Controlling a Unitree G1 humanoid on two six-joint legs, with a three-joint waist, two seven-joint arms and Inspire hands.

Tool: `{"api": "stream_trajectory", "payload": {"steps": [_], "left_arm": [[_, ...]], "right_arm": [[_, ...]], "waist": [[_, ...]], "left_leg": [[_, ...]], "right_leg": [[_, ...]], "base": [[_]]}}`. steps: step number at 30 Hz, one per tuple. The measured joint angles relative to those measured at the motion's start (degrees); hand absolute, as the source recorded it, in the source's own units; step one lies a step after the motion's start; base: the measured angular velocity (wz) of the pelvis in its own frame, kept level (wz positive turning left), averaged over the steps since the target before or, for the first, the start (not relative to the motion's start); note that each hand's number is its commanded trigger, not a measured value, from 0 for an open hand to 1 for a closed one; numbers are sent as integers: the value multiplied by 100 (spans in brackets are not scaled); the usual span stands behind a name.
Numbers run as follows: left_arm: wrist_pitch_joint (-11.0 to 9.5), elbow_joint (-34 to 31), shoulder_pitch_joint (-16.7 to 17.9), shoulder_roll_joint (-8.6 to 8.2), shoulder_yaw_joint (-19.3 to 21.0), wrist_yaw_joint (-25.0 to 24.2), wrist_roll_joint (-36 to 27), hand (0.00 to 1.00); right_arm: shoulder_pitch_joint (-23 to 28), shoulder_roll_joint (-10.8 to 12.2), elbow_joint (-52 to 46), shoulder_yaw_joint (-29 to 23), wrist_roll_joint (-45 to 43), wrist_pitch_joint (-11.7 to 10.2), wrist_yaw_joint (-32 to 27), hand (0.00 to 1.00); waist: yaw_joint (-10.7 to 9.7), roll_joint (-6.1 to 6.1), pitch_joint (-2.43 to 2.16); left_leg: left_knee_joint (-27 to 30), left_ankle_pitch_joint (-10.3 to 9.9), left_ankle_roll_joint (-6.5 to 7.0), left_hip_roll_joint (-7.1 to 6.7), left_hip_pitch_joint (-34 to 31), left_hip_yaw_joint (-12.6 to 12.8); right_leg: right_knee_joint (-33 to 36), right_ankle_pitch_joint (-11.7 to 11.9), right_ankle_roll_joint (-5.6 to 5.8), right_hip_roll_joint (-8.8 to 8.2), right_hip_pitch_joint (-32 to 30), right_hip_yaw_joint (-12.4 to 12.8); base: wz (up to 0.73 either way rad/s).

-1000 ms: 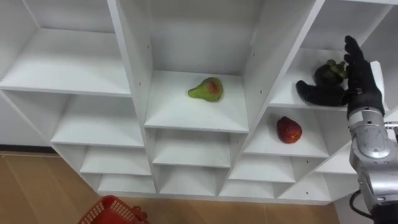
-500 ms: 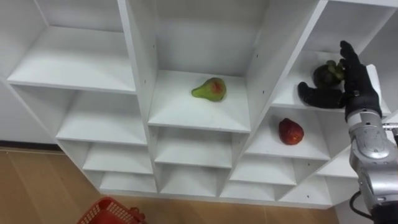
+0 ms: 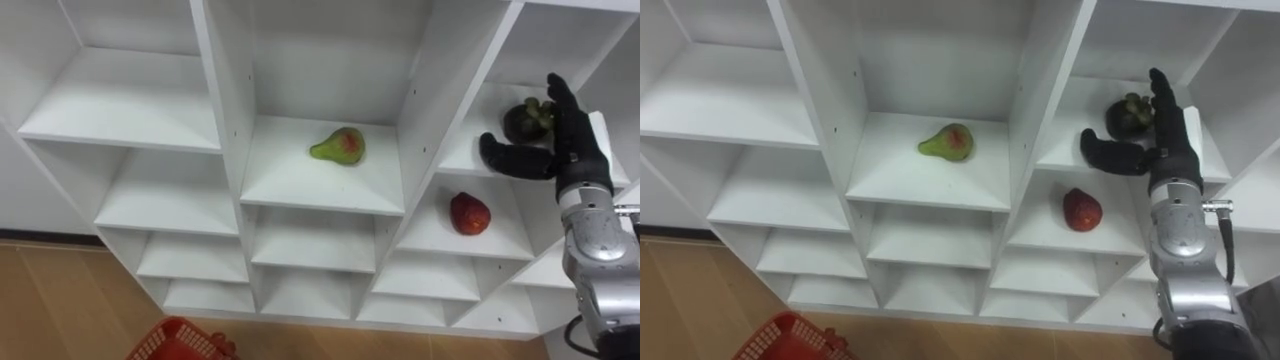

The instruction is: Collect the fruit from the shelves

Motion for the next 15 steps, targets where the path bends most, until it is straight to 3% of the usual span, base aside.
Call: {"api": "stream_trajectory", "payload": {"steps": [6, 15], "left_arm": [[137, 72, 30, 0, -6, 1, 126, 100], [248, 77, 21, 2, -9, 9, 134, 100]], "right_arm": [[-51, -193, 76, -57, -3, 21, -121, 100], [-192, -210, 235, -128, 3, 43, -216, 100]], "waist": [[-8, 22, -53], [-2, 43, -52]], "left_leg": [[1, 0, -1, 3, -5, -2], [7, 0, -2, 4, 7, -1]], "right_leg": [[1, 0, 0, 1, 1, -16], [-4, 0, 0, 1, -3, -16]], "base": [[0], [0]]}}
